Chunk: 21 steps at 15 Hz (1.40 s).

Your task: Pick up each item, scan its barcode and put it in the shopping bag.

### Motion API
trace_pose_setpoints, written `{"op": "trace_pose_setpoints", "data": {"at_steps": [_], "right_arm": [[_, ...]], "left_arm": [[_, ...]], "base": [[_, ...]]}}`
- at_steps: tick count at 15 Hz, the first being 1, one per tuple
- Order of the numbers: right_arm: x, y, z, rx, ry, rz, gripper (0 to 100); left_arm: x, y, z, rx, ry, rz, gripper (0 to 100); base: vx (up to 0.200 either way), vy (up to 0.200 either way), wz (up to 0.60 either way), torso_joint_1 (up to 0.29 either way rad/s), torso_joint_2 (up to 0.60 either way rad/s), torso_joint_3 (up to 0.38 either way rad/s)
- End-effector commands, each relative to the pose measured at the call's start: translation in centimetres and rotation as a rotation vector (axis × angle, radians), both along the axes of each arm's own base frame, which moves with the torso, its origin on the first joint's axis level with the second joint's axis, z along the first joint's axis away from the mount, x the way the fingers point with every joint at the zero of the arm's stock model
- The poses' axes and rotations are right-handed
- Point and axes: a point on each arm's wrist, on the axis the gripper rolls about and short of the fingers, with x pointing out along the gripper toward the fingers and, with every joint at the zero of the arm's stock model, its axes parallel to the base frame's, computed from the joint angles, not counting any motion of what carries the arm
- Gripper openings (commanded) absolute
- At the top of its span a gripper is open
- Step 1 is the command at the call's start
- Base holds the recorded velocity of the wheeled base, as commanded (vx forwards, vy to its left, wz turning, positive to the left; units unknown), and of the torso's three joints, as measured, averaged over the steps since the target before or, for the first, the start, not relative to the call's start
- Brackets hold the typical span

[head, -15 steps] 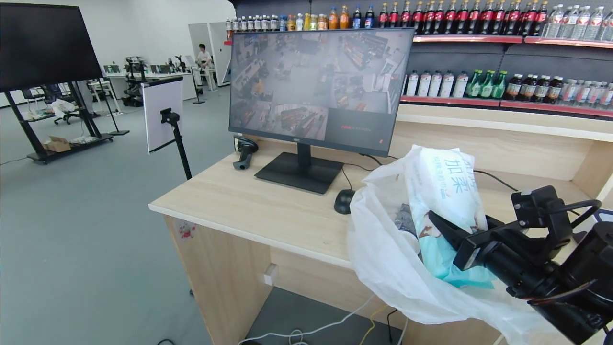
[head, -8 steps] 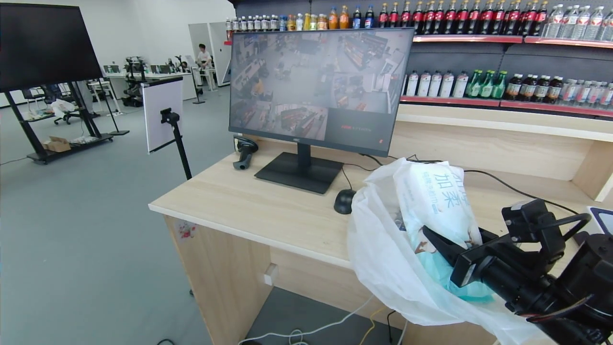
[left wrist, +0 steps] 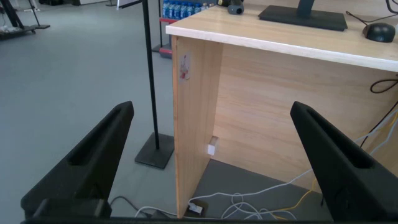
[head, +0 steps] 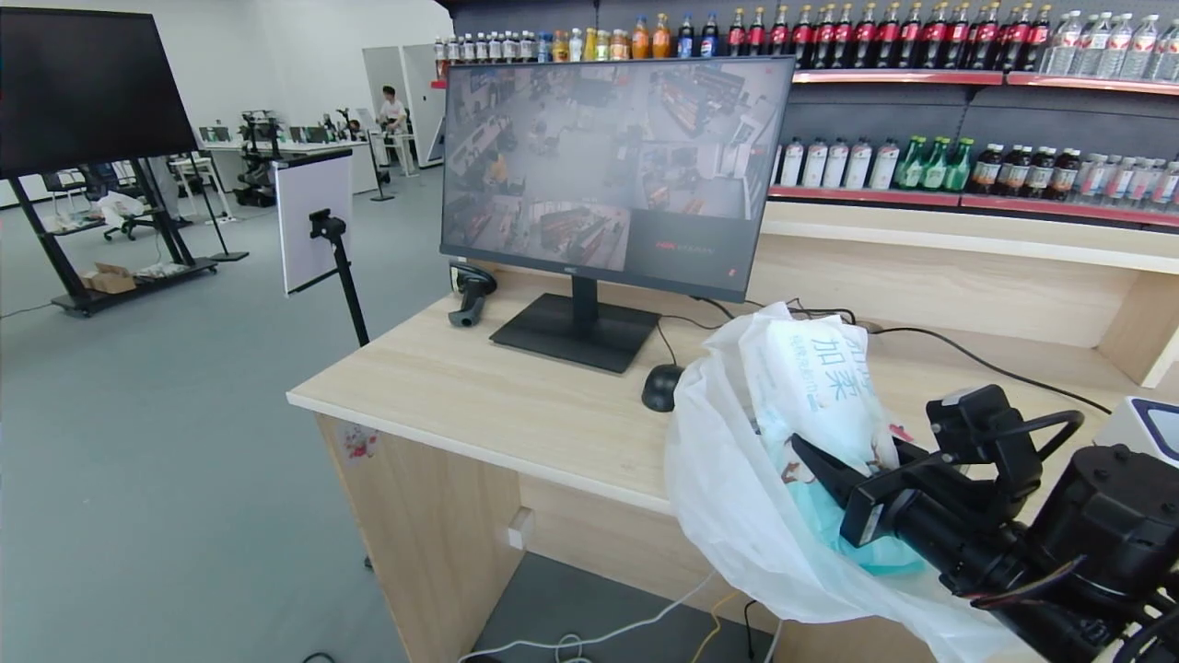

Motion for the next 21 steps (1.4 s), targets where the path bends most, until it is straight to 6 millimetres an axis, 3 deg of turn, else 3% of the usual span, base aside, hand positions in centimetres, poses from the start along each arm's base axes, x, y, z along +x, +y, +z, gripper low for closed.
{"op": "trace_pose_setpoints", "data": {"at_steps": [1, 5, 6, 12, 21], "right_arm": [[0.7, 0.1, -1.0, -0.019, 0.04, -0.012, 0], [0.9, -0.5, -0.9, -0.011, 0.038, -0.035, 0], [0.8, -0.6, -1.0, -0.013, 0.042, -0.037, 100], [1.0, -0.5, -0.6, -0.001, 0.025, -0.04, 100], [0.4, -1.6, 1.7, 0.039, -0.065, -0.07, 100]], "left_arm": [[0.0, 0.0, 0.0, 0.001, -0.001, 0.0, 100], [0.0, 0.0, 0.0, 0.002, -0.001, 0.0, 100], [0.0, 0.0, 0.0, 0.002, -0.001, 0.0, 100], [0.0, 0.0, 0.0, -0.001, -0.001, 0.0, 100], [0.0, 0.0, 0.0, 0.001, -0.001, 0.0, 100]], "base": [[0.0, 0.0, 0.0, 0.0, 0.0, 0.0], [0.0, 0.0, 0.0, 0.0, 0.0, 0.0], [0.0, 0.0, 0.0, 0.0, 0.0, 0.0], [0.0, 0.0, 0.0, 0.0, 0.0, 0.0], [0.0, 0.0, 0.0, 0.0, 0.0, 0.0]]}}
